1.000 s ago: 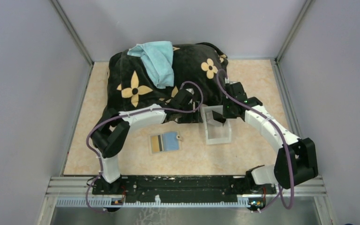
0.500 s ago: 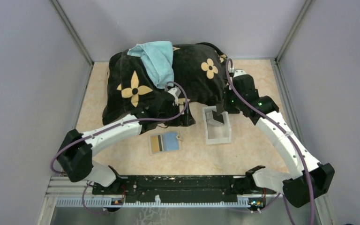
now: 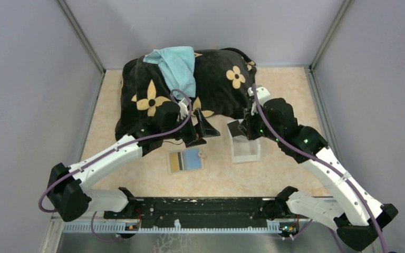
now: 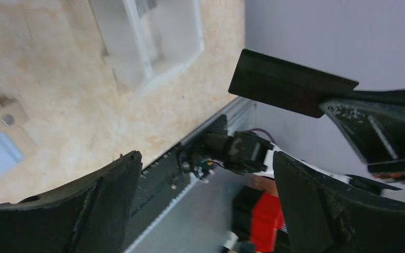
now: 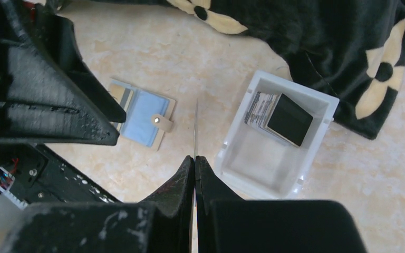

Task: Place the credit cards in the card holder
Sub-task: Pick up the credit card from the storage box.

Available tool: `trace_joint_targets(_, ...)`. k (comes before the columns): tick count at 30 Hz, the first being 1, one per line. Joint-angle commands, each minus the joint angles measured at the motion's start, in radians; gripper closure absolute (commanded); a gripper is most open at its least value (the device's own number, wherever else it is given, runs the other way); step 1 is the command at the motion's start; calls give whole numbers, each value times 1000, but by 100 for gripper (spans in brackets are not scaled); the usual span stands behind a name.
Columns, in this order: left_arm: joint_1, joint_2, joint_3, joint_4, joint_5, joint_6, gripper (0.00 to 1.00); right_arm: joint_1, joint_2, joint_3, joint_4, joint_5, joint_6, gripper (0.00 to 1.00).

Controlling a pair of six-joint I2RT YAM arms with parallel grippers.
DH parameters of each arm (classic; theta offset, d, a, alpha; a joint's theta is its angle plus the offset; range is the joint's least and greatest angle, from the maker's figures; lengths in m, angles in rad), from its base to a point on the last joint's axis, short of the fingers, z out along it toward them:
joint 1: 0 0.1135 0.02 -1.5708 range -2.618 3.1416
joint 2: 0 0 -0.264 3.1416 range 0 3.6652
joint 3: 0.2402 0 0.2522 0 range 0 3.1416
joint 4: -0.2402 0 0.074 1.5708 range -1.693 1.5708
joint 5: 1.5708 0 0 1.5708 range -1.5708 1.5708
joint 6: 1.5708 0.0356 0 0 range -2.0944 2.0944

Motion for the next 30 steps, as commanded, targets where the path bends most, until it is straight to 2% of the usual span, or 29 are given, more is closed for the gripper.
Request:
trace_joint_targets(1,2,-15,35,-55,110,-264,1,115,-75,-39,81,167,-58,100)
trace_joint_targets(8,9,-107,-55,32,110,-627,1,365,-133,-121,179,457,-148,100)
trace_joint_targets(11,9,-130,-58,44,110,-720,1,460,-157,-159,230,540,-189,100)
trace_joint_targets(21,9,-108,-16,18,133,-799,1,736,-121,-179,301,784,-297,100)
trace_joint_targets(30,9,-94,-38,57,155,-840,18,903,-49,-165,350,880,-377,100)
